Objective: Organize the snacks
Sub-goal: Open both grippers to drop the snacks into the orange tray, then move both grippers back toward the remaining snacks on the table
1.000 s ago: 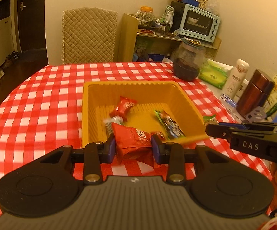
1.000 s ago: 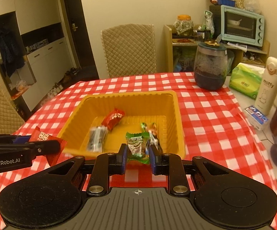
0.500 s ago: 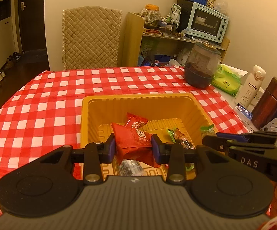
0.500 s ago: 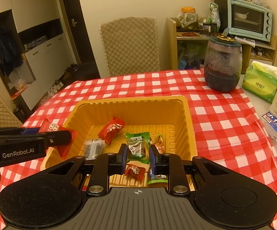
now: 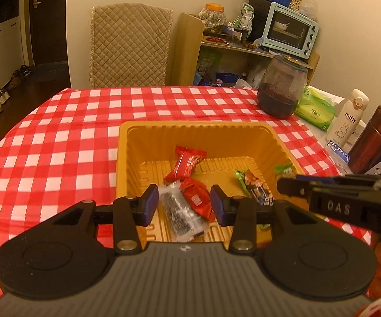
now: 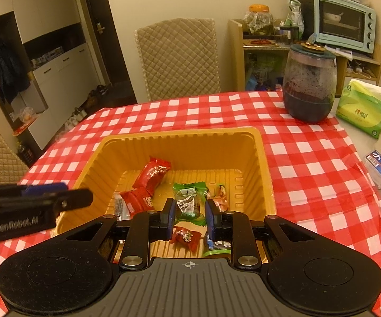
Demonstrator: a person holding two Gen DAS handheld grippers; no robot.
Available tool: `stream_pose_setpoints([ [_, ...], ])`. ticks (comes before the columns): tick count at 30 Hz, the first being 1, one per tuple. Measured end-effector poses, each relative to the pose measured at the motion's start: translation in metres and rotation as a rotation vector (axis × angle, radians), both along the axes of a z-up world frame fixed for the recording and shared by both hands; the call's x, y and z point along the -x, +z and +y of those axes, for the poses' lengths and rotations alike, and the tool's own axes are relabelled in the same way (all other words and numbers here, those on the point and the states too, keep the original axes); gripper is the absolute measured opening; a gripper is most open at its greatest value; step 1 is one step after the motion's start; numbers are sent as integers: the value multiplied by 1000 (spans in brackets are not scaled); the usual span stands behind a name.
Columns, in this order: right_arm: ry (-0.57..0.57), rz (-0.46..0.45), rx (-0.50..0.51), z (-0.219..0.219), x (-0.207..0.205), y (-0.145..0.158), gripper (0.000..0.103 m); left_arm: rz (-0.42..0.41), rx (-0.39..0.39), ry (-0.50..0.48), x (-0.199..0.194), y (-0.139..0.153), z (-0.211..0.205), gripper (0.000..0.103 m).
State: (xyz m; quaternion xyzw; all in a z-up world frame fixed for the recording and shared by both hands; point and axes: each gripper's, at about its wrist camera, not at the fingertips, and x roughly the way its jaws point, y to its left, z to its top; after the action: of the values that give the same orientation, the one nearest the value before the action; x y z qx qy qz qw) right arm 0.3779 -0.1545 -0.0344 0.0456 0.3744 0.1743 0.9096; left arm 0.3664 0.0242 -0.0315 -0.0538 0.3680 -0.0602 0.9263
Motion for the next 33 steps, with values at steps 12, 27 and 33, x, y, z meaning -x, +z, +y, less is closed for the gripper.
stream_pose_setpoints([
  [12,-25,-32,-61,-4,0,3,73,-1,14,31,37,2,11,40],
  [27,-153,18,-99,-62,106,3,73,10,55,100,126,8,24,43],
  [33,-165,14,-106,-69,153,14,73,13,59,103,164,13,20,46],
])
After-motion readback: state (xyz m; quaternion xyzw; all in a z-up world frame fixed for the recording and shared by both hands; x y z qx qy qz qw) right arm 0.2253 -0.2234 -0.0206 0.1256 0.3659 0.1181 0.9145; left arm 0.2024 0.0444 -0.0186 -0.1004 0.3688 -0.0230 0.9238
